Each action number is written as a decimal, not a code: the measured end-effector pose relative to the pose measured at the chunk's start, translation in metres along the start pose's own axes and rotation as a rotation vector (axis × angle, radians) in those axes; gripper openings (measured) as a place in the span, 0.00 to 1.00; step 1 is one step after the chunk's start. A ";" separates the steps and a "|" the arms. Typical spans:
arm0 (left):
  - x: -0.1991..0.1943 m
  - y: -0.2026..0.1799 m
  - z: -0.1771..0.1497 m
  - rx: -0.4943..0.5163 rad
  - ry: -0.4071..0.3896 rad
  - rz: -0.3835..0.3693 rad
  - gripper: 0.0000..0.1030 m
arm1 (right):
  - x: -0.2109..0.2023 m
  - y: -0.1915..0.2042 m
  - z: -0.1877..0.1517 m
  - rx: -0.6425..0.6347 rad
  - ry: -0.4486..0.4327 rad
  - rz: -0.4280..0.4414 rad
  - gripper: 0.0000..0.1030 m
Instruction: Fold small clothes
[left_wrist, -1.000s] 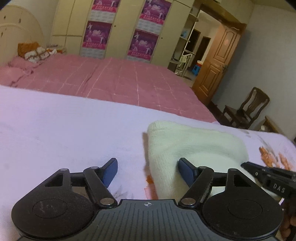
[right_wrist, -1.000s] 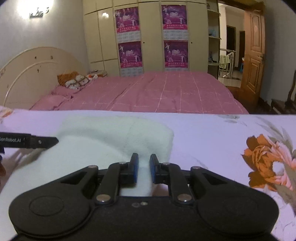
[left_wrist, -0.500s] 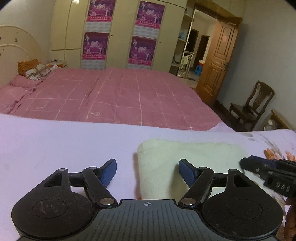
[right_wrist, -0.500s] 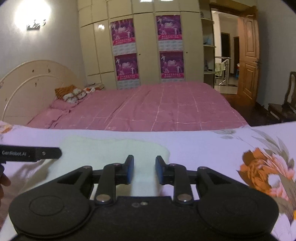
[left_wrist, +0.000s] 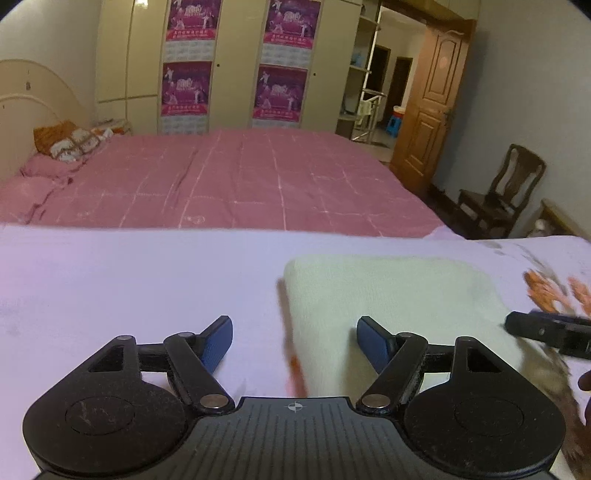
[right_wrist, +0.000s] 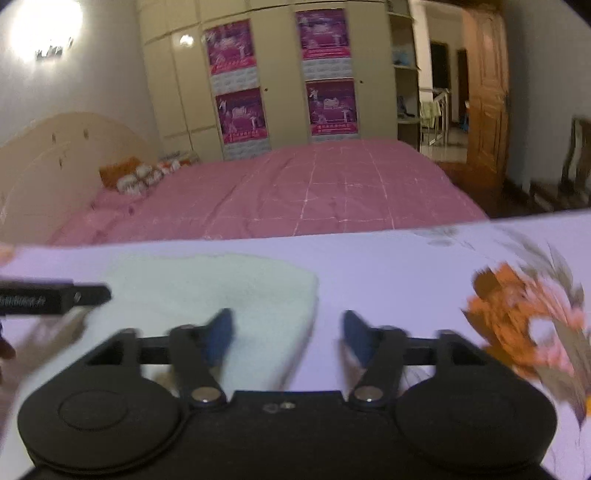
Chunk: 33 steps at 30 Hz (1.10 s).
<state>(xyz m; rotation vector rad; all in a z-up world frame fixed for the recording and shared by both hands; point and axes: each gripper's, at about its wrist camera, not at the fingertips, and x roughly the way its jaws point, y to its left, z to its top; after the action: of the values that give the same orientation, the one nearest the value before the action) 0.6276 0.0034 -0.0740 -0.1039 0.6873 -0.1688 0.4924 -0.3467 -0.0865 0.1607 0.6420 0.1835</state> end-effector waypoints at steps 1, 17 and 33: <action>-0.006 0.003 -0.005 -0.009 0.000 -0.005 0.72 | -0.006 -0.012 -0.004 0.060 0.021 0.026 0.73; -0.036 0.010 -0.038 -0.024 0.036 -0.065 0.72 | -0.036 -0.012 -0.027 0.131 0.080 0.069 0.18; 0.011 0.034 -0.047 -0.315 0.179 -0.418 0.71 | -0.003 -0.037 -0.032 0.319 0.190 0.325 0.70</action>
<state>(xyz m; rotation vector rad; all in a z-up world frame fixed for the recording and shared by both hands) 0.6100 0.0322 -0.1226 -0.5414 0.8617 -0.4746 0.4751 -0.3805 -0.1181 0.5619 0.8306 0.4128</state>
